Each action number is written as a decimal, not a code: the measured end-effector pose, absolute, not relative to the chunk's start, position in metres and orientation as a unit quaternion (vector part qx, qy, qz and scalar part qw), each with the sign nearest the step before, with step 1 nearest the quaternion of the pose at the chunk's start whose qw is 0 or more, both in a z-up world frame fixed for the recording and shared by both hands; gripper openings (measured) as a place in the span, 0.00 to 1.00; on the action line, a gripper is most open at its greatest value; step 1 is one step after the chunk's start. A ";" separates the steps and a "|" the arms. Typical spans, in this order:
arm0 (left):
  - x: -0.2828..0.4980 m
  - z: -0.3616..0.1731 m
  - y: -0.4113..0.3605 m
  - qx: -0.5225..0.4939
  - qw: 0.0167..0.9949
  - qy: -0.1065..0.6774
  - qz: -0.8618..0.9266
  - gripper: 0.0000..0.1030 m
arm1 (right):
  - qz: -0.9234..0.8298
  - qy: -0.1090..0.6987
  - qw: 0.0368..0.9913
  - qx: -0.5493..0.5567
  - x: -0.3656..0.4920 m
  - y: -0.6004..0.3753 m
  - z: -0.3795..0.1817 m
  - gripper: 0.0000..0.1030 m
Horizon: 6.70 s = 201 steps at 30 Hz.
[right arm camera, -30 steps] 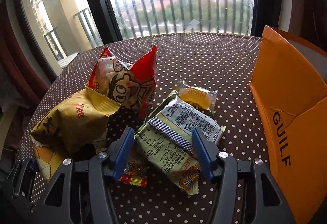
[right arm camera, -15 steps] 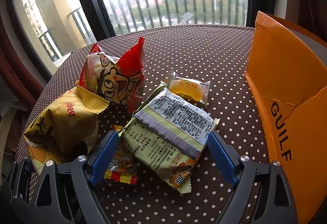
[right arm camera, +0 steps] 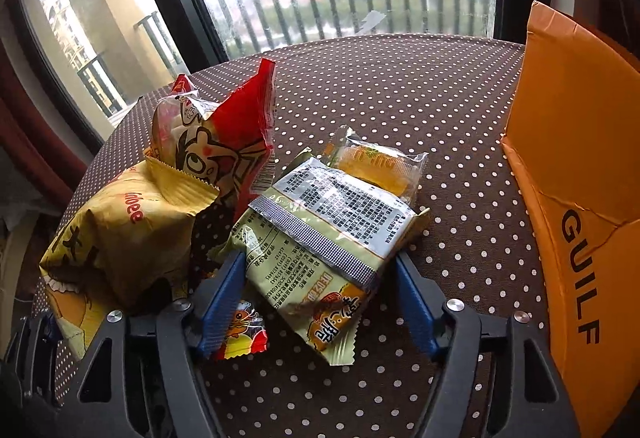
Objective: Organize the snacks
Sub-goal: 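Lift both held packets and carry them toward the orange box, then lower the yellow bag and green packet into the box with both grippers, then open both grippers to release the packets and withdraw from the box, then move both open grippers back toward the remaining snacks on the table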
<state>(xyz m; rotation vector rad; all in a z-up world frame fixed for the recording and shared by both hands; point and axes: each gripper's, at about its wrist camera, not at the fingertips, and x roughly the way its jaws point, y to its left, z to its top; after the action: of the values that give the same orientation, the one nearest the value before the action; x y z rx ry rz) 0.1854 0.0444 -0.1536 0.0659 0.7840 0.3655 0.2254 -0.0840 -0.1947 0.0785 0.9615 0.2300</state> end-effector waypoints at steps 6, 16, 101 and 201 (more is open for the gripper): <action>0.177 -0.147 0.043 0.017 0.912 0.375 0.165 0.62 | 0.106 0.446 0.888 0.035 0.215 -0.087 -0.185 0.66; 0.157 -0.126 0.038 0.008 0.923 0.353 0.152 0.61 | 0.112 0.420 0.900 0.032 0.192 -0.091 -0.161 0.61; 0.157 -0.017 -0.157 0.057 0.962 0.242 -0.111 0.61 | -0.077 0.236 0.964 0.092 0.134 -0.314 -0.035 0.61; 0.087 -0.045 -0.025 0.013 0.954 0.289 -0.074 0.88 | 0.010 0.263 0.965 0.020 0.087 -0.162 -0.060 1.00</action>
<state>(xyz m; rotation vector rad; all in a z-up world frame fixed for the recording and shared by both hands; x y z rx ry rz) 0.0868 -0.0246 -0.0445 0.0268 0.5868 -0.1496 0.0867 -0.1624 -0.0600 0.0410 0.5324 0.0206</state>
